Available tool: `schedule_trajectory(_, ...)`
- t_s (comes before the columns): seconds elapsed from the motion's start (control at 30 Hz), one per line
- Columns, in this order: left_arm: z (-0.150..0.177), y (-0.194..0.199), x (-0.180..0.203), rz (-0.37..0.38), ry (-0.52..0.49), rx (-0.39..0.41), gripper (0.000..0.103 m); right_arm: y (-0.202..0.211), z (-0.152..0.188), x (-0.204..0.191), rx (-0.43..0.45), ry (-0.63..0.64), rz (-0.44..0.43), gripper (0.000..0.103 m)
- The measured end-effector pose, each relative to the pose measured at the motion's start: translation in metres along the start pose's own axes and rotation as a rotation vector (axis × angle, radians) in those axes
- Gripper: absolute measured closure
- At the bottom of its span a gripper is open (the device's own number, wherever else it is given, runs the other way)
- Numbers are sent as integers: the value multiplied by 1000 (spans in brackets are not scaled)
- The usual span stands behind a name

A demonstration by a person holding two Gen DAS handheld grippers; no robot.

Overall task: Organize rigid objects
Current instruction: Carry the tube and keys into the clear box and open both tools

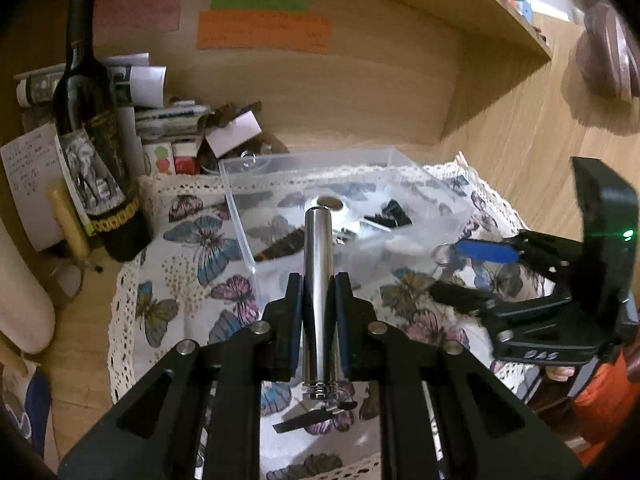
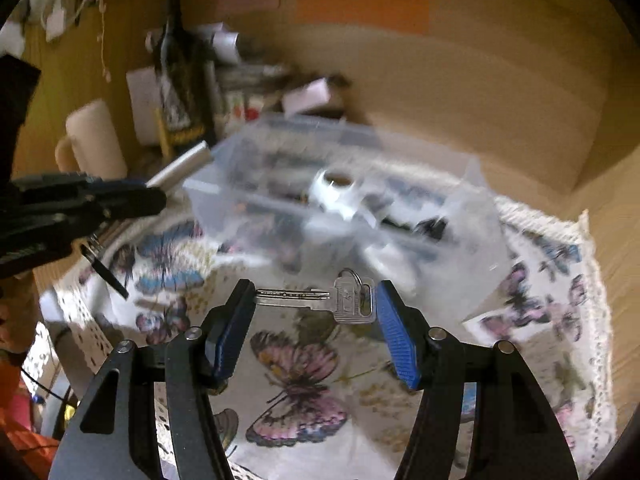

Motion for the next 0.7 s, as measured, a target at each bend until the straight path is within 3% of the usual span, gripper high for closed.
schedule_trajectory(0.43, -61, 3, -8, -3, 46, 65, 88, 50, -64, 29, 200, -2, 67, 45)
schedule_trajectory(0.7, -86, -27, -8, -31, 45, 56, 88, 30, -85, 43, 205, 6, 63, 45)
Point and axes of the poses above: each gripper's, at about its wrist camera, not at the fingertips, and y roughly against the way its jaws point, x to its right, z to its underside, the point moved 7 cm from there along -y, roughly the way its jaws point, and after that the axes turned 13 degrees about -z, right-handed, at the moved point
